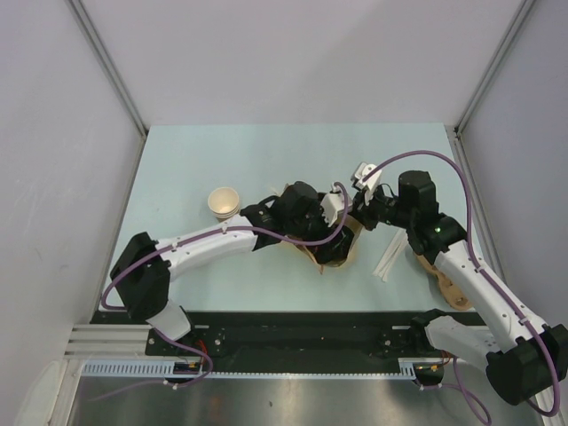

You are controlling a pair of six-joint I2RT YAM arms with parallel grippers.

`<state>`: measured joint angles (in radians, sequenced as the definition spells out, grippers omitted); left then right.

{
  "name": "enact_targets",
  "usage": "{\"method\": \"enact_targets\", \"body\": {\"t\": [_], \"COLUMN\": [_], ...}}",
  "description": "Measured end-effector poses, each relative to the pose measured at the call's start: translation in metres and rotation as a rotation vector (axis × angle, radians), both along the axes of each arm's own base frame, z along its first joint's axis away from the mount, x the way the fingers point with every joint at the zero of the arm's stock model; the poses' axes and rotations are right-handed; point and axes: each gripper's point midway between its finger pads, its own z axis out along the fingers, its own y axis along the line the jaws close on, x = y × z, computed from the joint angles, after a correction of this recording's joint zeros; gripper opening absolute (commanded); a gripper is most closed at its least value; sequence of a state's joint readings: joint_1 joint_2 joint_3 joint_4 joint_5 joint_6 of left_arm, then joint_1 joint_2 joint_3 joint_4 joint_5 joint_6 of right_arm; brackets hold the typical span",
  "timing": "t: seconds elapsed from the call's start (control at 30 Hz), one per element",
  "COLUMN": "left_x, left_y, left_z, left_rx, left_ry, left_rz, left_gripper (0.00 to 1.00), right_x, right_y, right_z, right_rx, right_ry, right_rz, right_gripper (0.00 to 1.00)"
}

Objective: Pack the takeout coffee

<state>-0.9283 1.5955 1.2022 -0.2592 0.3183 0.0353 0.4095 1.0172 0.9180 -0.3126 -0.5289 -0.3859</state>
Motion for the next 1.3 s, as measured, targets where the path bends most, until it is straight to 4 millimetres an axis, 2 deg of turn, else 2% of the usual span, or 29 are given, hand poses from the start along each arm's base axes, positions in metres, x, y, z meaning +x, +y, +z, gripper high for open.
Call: {"method": "enact_targets", "body": {"t": [0.53,0.9,1.3], "left_x": [-0.019,-0.019,-0.015], "left_y": [0.015,0.019,0.020], "left_z": [0.018,0.026,0.031], "left_rx": [-0.031,-0.072,-0.090], "left_ry": [0.002,-0.036,-0.070], "left_rz": [-0.051,-0.077,-0.086], "left_gripper": [0.96,1.00,1.00], "right_x": [-0.006,-0.006,-0.005], "right_y": [0.008,0.010,0.012], "right_z": [0.011,0.011,0.012], "right_rx": [0.032,0.037,0.039], "right_ry": [-0.006,0.007,0.001], "right_rz": [0.059,0.077,0.091], "right_gripper": [0.00,0.00,0.00]}}
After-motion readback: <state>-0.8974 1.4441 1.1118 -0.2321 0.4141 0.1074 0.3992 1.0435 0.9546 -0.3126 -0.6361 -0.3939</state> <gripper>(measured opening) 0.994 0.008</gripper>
